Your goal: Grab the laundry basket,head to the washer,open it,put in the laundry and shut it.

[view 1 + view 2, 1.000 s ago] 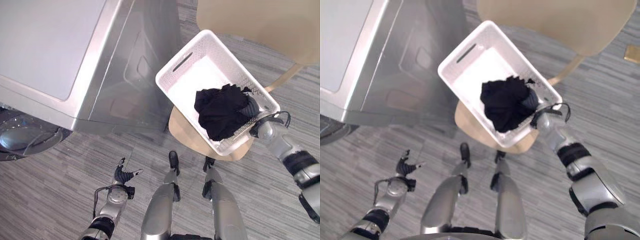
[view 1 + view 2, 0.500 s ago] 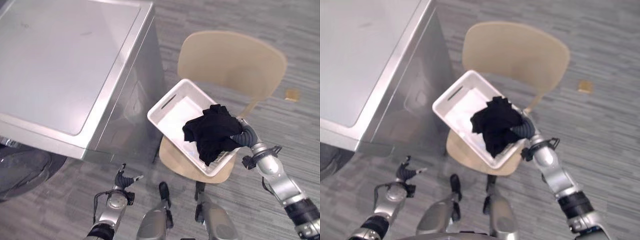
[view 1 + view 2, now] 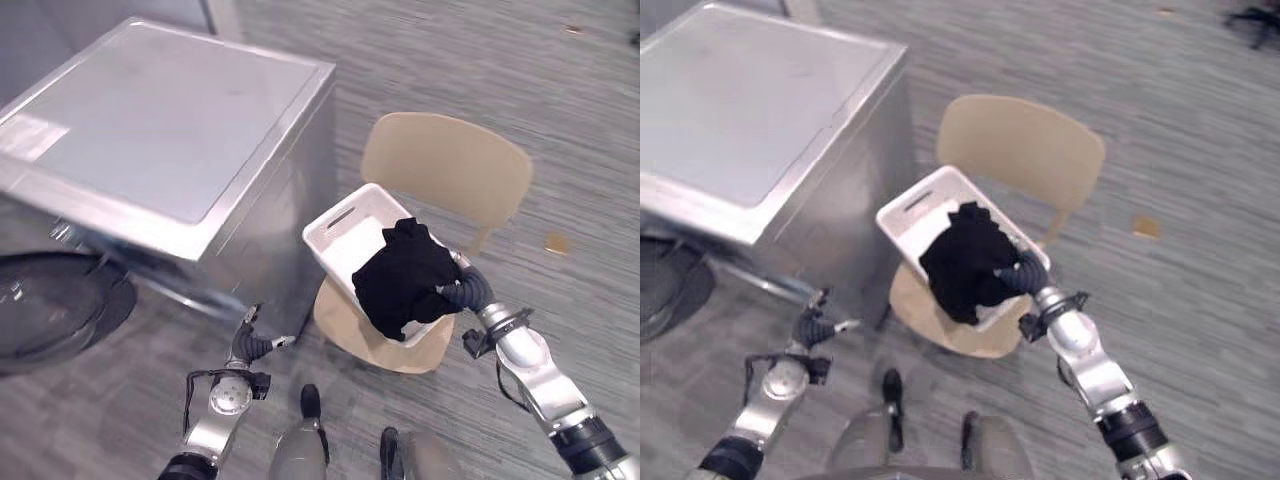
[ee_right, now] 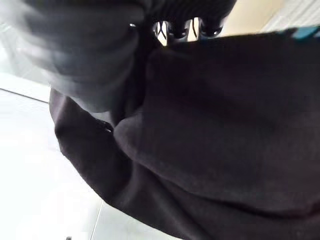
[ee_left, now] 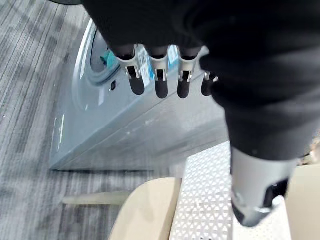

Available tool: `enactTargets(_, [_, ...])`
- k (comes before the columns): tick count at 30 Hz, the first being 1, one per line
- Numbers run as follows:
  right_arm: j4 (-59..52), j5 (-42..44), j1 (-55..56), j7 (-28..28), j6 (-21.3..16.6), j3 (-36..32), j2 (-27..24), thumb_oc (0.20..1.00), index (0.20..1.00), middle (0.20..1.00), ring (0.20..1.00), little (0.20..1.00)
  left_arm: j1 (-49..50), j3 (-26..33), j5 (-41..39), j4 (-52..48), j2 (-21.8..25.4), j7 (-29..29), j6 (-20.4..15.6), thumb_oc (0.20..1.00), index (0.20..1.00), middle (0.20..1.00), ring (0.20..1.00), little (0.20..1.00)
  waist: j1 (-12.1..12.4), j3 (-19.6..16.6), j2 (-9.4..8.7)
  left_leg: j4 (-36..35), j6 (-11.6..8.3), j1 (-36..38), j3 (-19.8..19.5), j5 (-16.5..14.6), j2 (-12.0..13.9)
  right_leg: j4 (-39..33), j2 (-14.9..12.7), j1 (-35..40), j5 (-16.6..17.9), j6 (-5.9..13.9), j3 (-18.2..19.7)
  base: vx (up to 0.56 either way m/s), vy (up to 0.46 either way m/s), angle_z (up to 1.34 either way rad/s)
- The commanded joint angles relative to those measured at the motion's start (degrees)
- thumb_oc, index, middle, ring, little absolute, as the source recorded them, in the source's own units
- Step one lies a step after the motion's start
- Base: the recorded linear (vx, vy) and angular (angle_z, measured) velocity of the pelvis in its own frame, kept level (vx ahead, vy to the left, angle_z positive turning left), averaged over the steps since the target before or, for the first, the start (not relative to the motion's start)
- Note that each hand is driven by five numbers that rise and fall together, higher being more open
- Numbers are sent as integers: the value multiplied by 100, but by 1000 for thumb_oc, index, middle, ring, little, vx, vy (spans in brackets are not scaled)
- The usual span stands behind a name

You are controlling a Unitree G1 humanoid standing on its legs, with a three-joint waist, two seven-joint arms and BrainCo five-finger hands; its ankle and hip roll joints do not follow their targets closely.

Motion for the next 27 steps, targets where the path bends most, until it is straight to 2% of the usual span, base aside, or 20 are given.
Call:
enactTargets(1, [-331, 171, -262, -243, -413, -234, 138, 200, 200, 200, 200, 200, -49, -106, 215, 48, 205, -211, -248, 1000, 1000, 1000, 1000, 1000, 38, -305, -281, -718, -320, -732, -57, 294, -325, -754, 163, 701, -255, 419, 109, -145, -70, 30])
enactTargets(2, [-331, 171, -262, -243, -413, -234, 138, 200, 200, 200, 200, 200, -49, -106, 215, 48, 205, -211, -248, 1000, 1000, 1000, 1000, 1000, 37, -306, -280, -718, -320, -733, -58, 294, -325, -754, 163, 701, -254, 419, 108, -212, -15, 45])
enactTargets(3, [-252, 246, -410, -277, -370, -214, 92, 200, 200, 200, 200, 200, -134, -241, 330, -203, 263, -292, -288, 1000, 1000, 1000, 1000, 1000, -23, -217, -311, -629, -341, -793, 164, 99, -301, -1047, 76, 705, -46, 443, -70, -408, -13, 49])
enactTargets(4, [-252, 301, -473, -317, -352, -207, 40, 200, 200, 200, 200, 200, -200, -340, 474, -287, 308, -341, -354, 1000, 1000, 1000, 1000, 1000, -131, -210, -402, -299, -227, -659, 269, -148, -350, -1381, -149, 709, 247, 520, -304, -415, -13, 52])
enactTargets(5, [-252, 301, -475, -316, -352, -209, 38, 200, 200, 200, 200, 200, -202, -340, 474, -287, 307, -341, -353, 1000, 1000, 1000, 1000, 1000, -134, -219, -389, -288, -227, -685, 258, -141, -337, -1394, -134, 697, 267, 516, -309, -436, 19, 63])
enactTargets(6, [-344, 396, -570, -319, -370, -168, 14, 200, 200, 200, 200, 200, -337, -450, 564, -500, 360, -329, -435, 1000, 1000, 1000, 1000, 1000, -269, -239, -520, 421, -156, -494, 223, -644, -450, -1593, -394, 549, 618, 574, -448, -245, 18, 76])
enactTargets(7, [-344, 397, -573, -318, -370, -169, 14, 200, 200, 200, 200, 200, -339, -448, 563, -503, 361, -329, -433, 1000, 1000, 1000, 1000, 1000, -278, -249, -510, 457, -154, -532, 208, -652, -440, -1601, -383, 536, 631, 573, -459, -370, 42, 78])
enactTargets(8, [-418, 508, -642, -325, -393, -111, 52, 200, 200, 200, 200, 200, -475, -562, 540, -689, 292, -292, -434, 1000, 1000, 1000, 1000, 1000, -391, -278, -574, 931, -96, -256, 110, -1179, -449, -1658, -539, 441, 728, 574, -609, -181, 63, 52])
enactTargets(9, [-453, 588, -645, -307, -394, -113, 72, 200, 200, 200, 200, 200, -523, -611, 539, -769, 230, -252, -435, 1000, 1000, 1000, 1000, 1000, -448, -312, -595, 1058, -90, -54, 156, -1399, -404, -1664, -604, 418, 726, 561, -706, -181, 62, 55])
enactTargets(10, [-454, 589, -647, -306, -394, -115, 71, 200, 200, 200, 200, 200, -525, -611, 540, -771, 229, -252, -434, 1000, 1000, 1000, 1000, 1000, -458, -315, -594, 1055, -87, -68, 146, -1383, -408, -1667, -605, 410, 736, 561, -717, -13, 124, 83])
enactTargets(11, [-559, 628, -568, -268, -365, -89, 130, 200, 200, 200, 200, 200, -650, -737, 561, -970, 174, -236, -451, 1000, 1000, 1000, 1000, 1000, -589, -477, -500, 691, -107, 482, 319, -1418, -331, -1681, -605, 373, 741, 618, -960, 26, 150, 82])
enactTargets(13, [-600, 673, -521, -254, -364, -116, 167, 200, 200, 200, 200, 200, -705, -783, 610, -1051, 143, -223, -475, 1000, 1000, 1000, 1000, 1000, -639, -581, -483, 401, -108, 619, 347, -1311, -372, -1736, -630, 351, 781, 638, -1058, 21, 141, 62])
enactTargets(15, [-715, 681, -364, -231, -392, -112, 294, 200, 200, 200, 200, 200, -1021, -960, 806, -1290, 149, -166, -533, 1000, 1000, 1000, 1000, 1000, -713, -731, -512, -412, -93, 809, 231, -1148, -532, -1666, -698, 286, 899, 736, -1156, 1, 177, 64])
enactTargets(16, [-713, 668, -373, -231, -381, -88, 325, 200, 200, 200, 200, 200, -1157, -1051, 808, -1326, 131, -171, -554, 1000, 1000, 1000, 1000, 1000, -728, -765, -519, -568, -84, 861, 220, -1106, -563, -1667, -720, 276, 910, 761, -1177, -14, 133, 35])
enactTargets(19, [-633, 684, -531, -271, -394, 80, 432, 200, 200, 200, 200, 200, -1471, -1240, 764, -1326, 34, -107, -561, 1000, 1000, 1000, 1000, 1000, -720, -809, -554, -784, -68, 992, 225, -1035, -595, -1653, -749, 279, 929, 805, -1203, -37, 99, 24])
enactTargets(23, [-502, 840, -907, -246, -353, 540, 817, 200, 200, 200, 200, 200, -1811, -1539, 715, -1351, -190, 24, -573, 1000, 1000, 1000, 1000, 1000, -717, -893, -636, -856, 2, 1159, 270, -1090, -653, -1596, -785, 292, 1018, 876, -1094, -41, 84, 9])
enactTargets(25, [-463, 1041, -1078, -187, -367, 769, 1029, 200, 200, 200, 200, 200, -1943, -1676, 715, -1303, -296, 110, -553, 1000, 1000, 1000, 1000, 1000, -720, -931, -665, -856, 25, 1207, 323, -1106, -668, -1603, -783, 307, 1054, 902, -1007, -40, 82, -17])
enactTargets(26, [-507, 1493, -1253, -83, -377, 1052, 1324, 200, 200, 200, 200, 200, -2131, -1877, 658, -1077, -459, 159, -490, 1000, 1000, 1000, 1000, 1000, -731, -996, -684, -856, 47, 1261, 382, -1121, -673, -1584, -782, 333, 1060, 922, -929, -37, 79, -28])
enactTargets(27, [-534, 1680, -1299, -10, -371, 1146, 1416, 200, 200, 200, 200, 200, -2192, -1953, 622, -968, -520, 161, -477, 818, 818, 818, 818, 818, -741, -1015, -690, -856, 55, 1285, 394, -1126, -675, -1572, -783, 343, 1063, 929, -905, -25, 64, -25])
